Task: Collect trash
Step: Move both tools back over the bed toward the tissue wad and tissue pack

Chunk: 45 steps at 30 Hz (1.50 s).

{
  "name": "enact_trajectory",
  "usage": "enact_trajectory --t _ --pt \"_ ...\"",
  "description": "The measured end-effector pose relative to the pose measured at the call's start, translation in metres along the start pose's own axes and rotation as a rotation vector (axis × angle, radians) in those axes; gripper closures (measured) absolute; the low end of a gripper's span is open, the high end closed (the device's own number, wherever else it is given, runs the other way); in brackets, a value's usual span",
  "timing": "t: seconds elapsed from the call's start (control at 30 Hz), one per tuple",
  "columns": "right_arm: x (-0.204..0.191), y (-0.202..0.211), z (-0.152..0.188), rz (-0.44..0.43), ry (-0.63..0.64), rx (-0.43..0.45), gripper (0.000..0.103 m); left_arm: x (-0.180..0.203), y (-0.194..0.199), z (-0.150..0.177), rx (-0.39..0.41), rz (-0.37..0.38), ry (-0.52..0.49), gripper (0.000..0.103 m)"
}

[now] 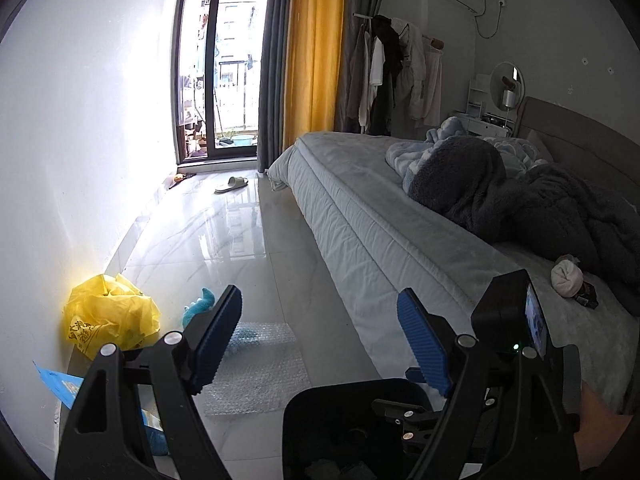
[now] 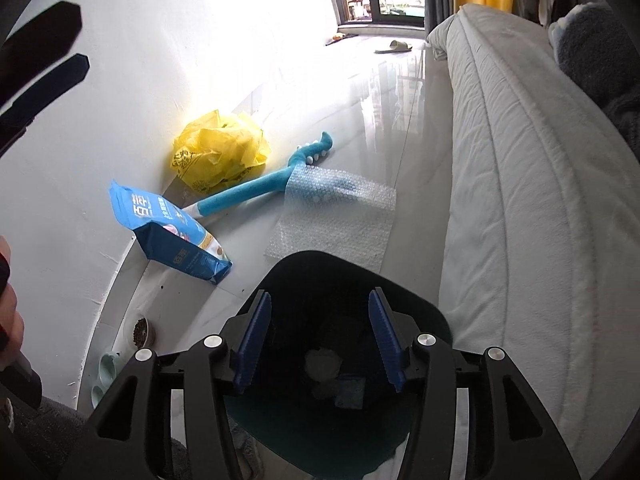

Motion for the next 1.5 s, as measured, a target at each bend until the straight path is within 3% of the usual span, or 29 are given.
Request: enact_trajectory --t 0.67,0.83,1.03,1.5 --pt "0.097 0.089 0.011 0.173 -0.049 0.154 0.043 0.092 -0.030 -0.022 -0.005 0.109 -0.031 0.020" --pt "0.124 0.108 0.019 0.226 -0.037 0.182 0.040 0.115 -0.036 -0.023 -0.007 0.124 -0.048 0.012" --pt "0.149 0.134 0.030 0.268 -0.021 0.225 0.034 0.139 -0.041 -0.027 0.006 0.116 -0.071 0.010" --pt "0.207 0.183 0.057 0.296 -0.019 0.305 0.024 0.198 -0.055 -0.025 -0.014 0.150 -0.126 0.010"
Point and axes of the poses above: each gripper's, at about its wrist camera, not at the fingertips, and y roughly against the way its jaws point, x to its right, z to its underside, the point moved 3 cm from there along -y, roughly the way its jaws point, and after that the axes turned 3 degrees about -y, right-handed, at the moved point
